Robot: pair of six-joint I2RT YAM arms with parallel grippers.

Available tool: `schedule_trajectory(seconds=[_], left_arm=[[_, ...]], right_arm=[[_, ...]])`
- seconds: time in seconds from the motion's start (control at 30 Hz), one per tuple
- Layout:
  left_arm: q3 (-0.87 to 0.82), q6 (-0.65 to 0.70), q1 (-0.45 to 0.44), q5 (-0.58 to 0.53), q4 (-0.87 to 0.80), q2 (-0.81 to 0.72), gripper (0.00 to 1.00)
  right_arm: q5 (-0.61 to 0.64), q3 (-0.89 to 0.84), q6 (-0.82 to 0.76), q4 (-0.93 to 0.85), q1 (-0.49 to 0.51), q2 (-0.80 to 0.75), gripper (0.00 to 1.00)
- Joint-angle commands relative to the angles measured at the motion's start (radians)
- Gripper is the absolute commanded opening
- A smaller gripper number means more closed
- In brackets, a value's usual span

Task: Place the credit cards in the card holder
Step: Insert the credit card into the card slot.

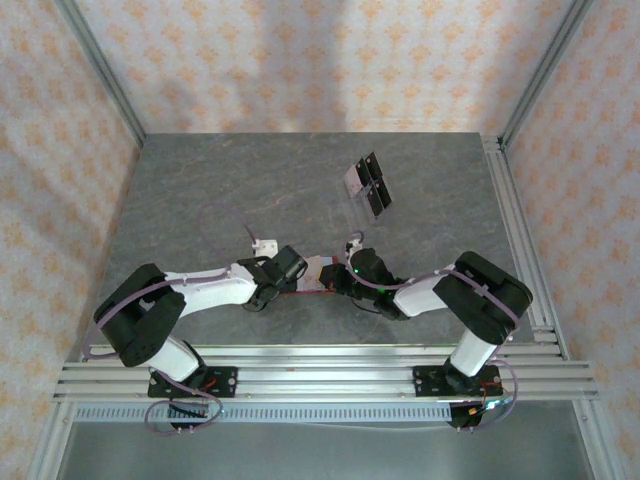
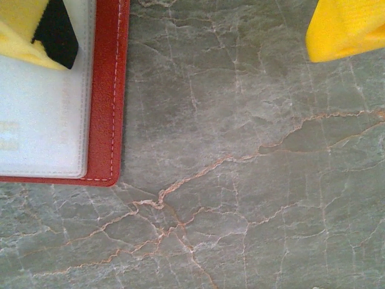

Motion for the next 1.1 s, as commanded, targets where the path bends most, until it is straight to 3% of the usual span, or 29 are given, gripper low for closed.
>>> schedule_trajectory(seconds=[0.0,0.5,1.07], left_arm=[[-0.029,-0.002,-0.009,-0.026,-0.04,0.003,1.0],[-0.027,-0.004,-0.012,-0.029,-0.043,0.0,1.0],[0.003,-0.016,-0.011,-0.094,-0.148,-0.017,1.0]], right_arm=[[-0.007,0.027,0.004,0.034,-0.009,0.014,0.0],[-0.056,0.02,0.036,0.086,-0.012,0.072,0.0],[-0.01,-0.012,0.048,0.112,-0.019,0.071,0.0]])
